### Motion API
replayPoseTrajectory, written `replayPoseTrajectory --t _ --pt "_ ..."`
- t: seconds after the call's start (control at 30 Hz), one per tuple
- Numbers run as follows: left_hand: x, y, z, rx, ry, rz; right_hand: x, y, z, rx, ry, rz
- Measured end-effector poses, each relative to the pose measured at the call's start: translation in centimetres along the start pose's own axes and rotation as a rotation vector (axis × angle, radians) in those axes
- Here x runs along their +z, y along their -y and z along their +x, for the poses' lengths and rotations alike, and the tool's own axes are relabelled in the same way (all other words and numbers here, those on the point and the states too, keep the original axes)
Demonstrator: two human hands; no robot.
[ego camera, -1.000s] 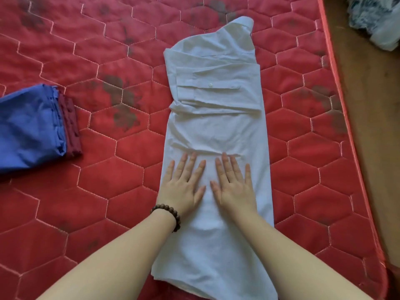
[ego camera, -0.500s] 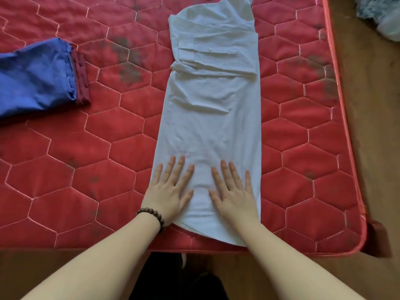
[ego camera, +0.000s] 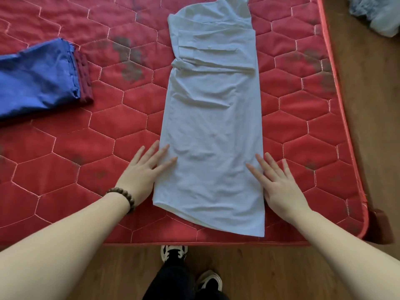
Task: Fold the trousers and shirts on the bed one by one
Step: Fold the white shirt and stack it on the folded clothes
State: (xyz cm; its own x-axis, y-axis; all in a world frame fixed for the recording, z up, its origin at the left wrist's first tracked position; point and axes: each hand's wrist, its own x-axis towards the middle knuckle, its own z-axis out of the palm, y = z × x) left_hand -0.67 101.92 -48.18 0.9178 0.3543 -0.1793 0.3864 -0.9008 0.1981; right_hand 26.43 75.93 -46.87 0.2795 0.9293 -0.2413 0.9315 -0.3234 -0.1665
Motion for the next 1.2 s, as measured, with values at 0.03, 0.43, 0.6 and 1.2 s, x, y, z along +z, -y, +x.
replayPoseTrajectory --t 0.03,0.43,0.6,1.2 --pt "0.2 -0.4 0.4 0.036 0.03 -0.022 0.1 0.4 0.5 -0.078 0.024 -0.028" --pt "-6.0 -3.0 -0.7 -0.108 0.229 -0.463 -5.8 2.3 -0.6 0.161 0.363 0.568" --pt "-9.9 -1.8 4.8 -0.406 -0.031 -0.953 -10.0 1.2 4.7 0.393 0.108 0.998" --pt "-8.0 1.1 14.5 -0.723 -0.357 -1.06 -9.2 -1.3 16.7 0.736 -0.327 1.018"
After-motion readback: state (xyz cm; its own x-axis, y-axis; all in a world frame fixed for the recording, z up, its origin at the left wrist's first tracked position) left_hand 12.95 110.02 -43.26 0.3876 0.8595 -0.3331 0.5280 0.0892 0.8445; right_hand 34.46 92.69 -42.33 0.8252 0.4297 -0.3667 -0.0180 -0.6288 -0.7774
